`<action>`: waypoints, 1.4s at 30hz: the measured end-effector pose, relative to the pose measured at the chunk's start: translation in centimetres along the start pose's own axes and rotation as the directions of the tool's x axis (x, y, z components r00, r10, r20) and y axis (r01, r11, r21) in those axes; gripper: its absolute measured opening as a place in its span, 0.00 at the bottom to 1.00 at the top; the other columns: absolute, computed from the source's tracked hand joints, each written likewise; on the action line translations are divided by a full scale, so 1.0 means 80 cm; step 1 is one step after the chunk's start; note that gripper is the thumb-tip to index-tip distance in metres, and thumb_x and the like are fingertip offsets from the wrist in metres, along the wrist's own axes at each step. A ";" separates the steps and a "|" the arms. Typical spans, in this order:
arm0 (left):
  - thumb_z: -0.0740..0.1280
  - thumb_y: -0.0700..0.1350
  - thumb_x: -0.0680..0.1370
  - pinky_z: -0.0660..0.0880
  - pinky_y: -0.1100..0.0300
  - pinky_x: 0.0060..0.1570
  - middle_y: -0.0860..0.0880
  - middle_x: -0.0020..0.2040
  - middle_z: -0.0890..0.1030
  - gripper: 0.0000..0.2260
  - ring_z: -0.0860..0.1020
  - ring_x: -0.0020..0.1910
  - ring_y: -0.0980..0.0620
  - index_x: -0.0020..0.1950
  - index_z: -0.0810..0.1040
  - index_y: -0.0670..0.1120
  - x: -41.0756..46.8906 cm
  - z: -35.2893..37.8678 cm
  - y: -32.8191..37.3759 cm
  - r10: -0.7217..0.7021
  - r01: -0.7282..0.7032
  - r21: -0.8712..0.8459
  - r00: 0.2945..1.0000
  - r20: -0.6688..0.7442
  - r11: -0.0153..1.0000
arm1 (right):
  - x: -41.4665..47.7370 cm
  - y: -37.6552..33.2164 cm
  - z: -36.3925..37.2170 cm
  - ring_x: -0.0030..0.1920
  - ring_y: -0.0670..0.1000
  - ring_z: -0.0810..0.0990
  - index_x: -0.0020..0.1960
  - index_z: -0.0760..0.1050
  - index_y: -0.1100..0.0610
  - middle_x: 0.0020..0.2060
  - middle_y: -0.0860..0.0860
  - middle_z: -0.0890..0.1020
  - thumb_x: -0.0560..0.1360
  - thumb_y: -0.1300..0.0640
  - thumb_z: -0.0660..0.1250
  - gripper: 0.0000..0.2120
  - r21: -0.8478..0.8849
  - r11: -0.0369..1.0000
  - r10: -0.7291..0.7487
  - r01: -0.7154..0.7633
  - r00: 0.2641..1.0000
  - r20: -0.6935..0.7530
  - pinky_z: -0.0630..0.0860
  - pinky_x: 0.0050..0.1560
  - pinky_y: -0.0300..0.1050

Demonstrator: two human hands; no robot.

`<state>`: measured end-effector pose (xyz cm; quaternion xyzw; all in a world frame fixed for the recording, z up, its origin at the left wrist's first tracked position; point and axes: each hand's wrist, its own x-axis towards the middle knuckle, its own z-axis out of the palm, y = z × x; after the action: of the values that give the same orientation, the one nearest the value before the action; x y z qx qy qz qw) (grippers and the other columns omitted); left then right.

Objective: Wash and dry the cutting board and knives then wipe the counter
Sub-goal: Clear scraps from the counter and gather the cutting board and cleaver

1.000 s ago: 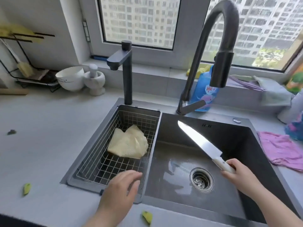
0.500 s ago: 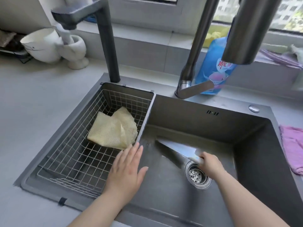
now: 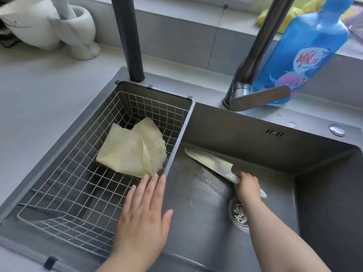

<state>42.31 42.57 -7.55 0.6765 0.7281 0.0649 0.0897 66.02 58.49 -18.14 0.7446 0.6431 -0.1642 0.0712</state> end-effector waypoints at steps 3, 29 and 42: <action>0.38 0.55 0.80 0.47 0.58 0.68 0.43 0.63 0.76 0.28 0.64 0.65 0.48 0.68 0.63 0.39 0.000 0.002 -0.003 0.015 -0.015 0.009 1.000 -0.022 1.000 | 0.011 0.003 0.000 0.59 0.58 0.71 0.59 0.73 0.61 0.56 0.57 0.77 0.74 0.67 0.56 0.15 -0.048 0.998 -0.027 0.026 1.000 -0.009 0.64 0.55 0.44; 0.56 0.55 0.66 0.67 0.66 0.53 0.63 0.43 0.82 0.18 0.77 0.49 0.65 0.54 0.73 0.57 -0.065 -0.054 -0.047 0.097 -0.150 -0.241 0.971 -0.218 0.959 | -0.158 -0.093 -0.174 0.45 0.51 0.80 0.44 0.74 0.48 0.40 0.47 0.81 0.75 0.57 0.66 0.05 0.206 0.905 -0.356 0.372 0.928 -0.112 0.69 0.43 0.39; 0.58 0.50 0.68 0.68 0.64 0.41 0.55 0.28 0.81 0.14 0.74 0.40 0.52 0.32 0.82 0.49 -0.276 -0.190 -0.358 -0.422 0.332 -0.261 0.694 -0.583 0.906 | -0.378 -0.426 -0.157 0.39 0.41 0.76 0.48 0.77 0.50 0.38 0.41 0.76 0.76 0.57 0.64 0.04 0.145 0.601 -0.788 0.786 0.613 -0.058 0.75 0.47 0.33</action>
<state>12.65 18.78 2.04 0.4438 0.8327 0.3156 -0.1005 30.93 39.73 7.34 0.3879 0.8896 -0.2329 -0.0626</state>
